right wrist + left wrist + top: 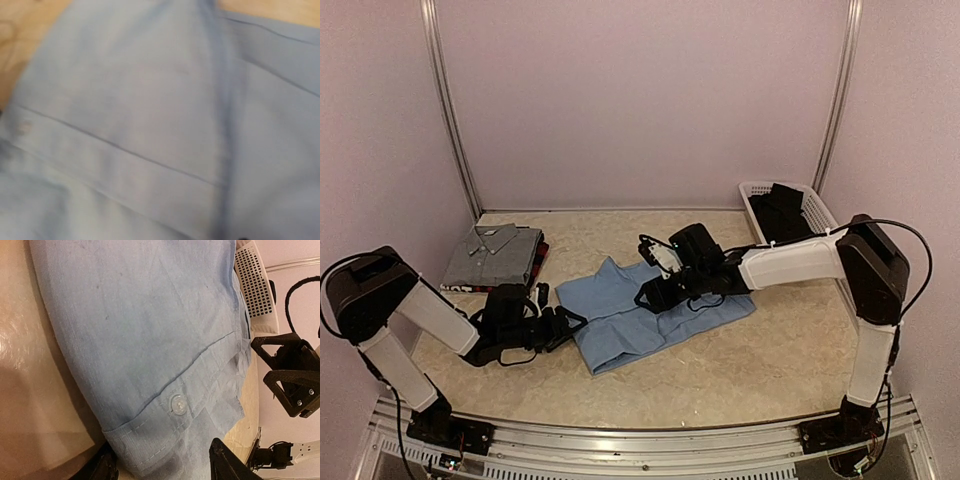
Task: Fold and stack the long sleeve shirts
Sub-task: Pick up the 2/3-rectangle-folded shirt from the center of the board.
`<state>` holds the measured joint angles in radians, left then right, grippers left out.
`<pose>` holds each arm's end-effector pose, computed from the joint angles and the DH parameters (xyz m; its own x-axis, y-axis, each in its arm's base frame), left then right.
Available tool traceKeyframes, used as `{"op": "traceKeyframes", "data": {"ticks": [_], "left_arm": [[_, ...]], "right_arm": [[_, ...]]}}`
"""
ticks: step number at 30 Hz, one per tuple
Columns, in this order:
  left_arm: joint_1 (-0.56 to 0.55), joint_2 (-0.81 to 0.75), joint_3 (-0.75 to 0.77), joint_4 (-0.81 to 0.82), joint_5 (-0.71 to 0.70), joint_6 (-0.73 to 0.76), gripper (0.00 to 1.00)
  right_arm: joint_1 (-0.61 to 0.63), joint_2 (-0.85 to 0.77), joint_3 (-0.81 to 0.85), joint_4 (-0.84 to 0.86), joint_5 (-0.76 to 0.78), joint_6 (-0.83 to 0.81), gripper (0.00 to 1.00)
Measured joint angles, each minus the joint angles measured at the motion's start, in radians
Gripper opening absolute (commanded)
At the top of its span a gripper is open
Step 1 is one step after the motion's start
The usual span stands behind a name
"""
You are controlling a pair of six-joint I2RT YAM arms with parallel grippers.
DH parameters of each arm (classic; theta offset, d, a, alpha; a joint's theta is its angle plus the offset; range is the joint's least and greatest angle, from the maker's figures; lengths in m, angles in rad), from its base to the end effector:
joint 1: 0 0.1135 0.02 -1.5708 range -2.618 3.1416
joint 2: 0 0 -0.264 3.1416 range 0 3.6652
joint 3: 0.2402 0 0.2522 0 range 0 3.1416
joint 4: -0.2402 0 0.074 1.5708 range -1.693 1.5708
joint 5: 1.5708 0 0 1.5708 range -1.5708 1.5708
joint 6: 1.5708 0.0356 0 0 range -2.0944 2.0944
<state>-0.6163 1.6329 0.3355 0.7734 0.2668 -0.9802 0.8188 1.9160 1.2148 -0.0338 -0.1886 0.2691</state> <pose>0.2019 -0.1545 0.1031 -0.8452 -0.3832 -0.3726 0.0751 0.6051 -0.7926 0.2793 0.3084 0.1767 -0.6576 -0.3207 -0.6817 -0.6614 0.6791 0.3184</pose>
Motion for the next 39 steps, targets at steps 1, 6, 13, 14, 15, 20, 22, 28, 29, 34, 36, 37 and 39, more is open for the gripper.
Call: {"op": "traceKeyframes", "data": {"ticks": [1, 6, 13, 14, 15, 20, 22, 28, 29, 34, 36, 37, 39], "left_arm": [[-0.001, -0.007, -0.005, -0.003, -0.006, 0.000, 0.59], [-0.003, -0.023, -0.016, -0.008, -0.027, -0.001, 0.62], [-0.024, -0.039, -0.017, -0.030, -0.083, -0.016, 0.63], [-0.028, -0.039, -0.016, -0.032, -0.092, -0.019, 0.63], [-0.033, -0.039, -0.014, -0.034, -0.100, -0.023, 0.63], [-0.042, -0.034, -0.016, -0.023, -0.122, -0.058, 0.64], [-0.042, -0.024, -0.020, 0.003, -0.121, -0.070, 0.66], [-0.047, 0.032, -0.024, 0.105, -0.110, -0.093, 0.66], [-0.049, 0.043, -0.024, 0.123, -0.109, -0.095, 0.66], [-0.062, 0.093, -0.019, 0.196, -0.105, -0.105, 0.64], [-0.064, 0.113, -0.019, 0.226, -0.101, -0.113, 0.62], [-0.064, 0.122, -0.019, 0.241, -0.099, -0.116, 0.60], [-0.064, 0.137, -0.019, 0.262, -0.095, -0.119, 0.57]], "right_arm": [[0.013, 0.015, 0.019, 0.000, -0.004, -0.004, 0.61], [0.058, 0.103, 0.105, -0.001, -0.027, -0.021, 0.60], [0.090, 0.215, 0.182, -0.007, -0.043, -0.025, 0.57], [0.090, 0.225, 0.183, -0.008, -0.043, -0.025, 0.56], [0.090, 0.232, 0.183, -0.010, -0.043, -0.025, 0.56], [0.090, 0.239, 0.183, -0.008, -0.046, -0.021, 0.55], [0.090, 0.241, 0.183, -0.002, -0.051, -0.018, 0.54], [0.090, 0.246, 0.180, 0.021, -0.063, -0.011, 0.54], [0.090, 0.246, 0.179, 0.024, -0.064, -0.009, 0.54], [0.090, 0.246, 0.174, 0.037, -0.072, -0.001, 0.52], [0.090, 0.246, 0.172, 0.040, -0.078, 0.003, 0.52], [0.090, 0.246, 0.170, 0.044, -0.080, 0.005, 0.52], [0.090, 0.246, 0.166, 0.050, -0.085, 0.008, 0.51]]}}
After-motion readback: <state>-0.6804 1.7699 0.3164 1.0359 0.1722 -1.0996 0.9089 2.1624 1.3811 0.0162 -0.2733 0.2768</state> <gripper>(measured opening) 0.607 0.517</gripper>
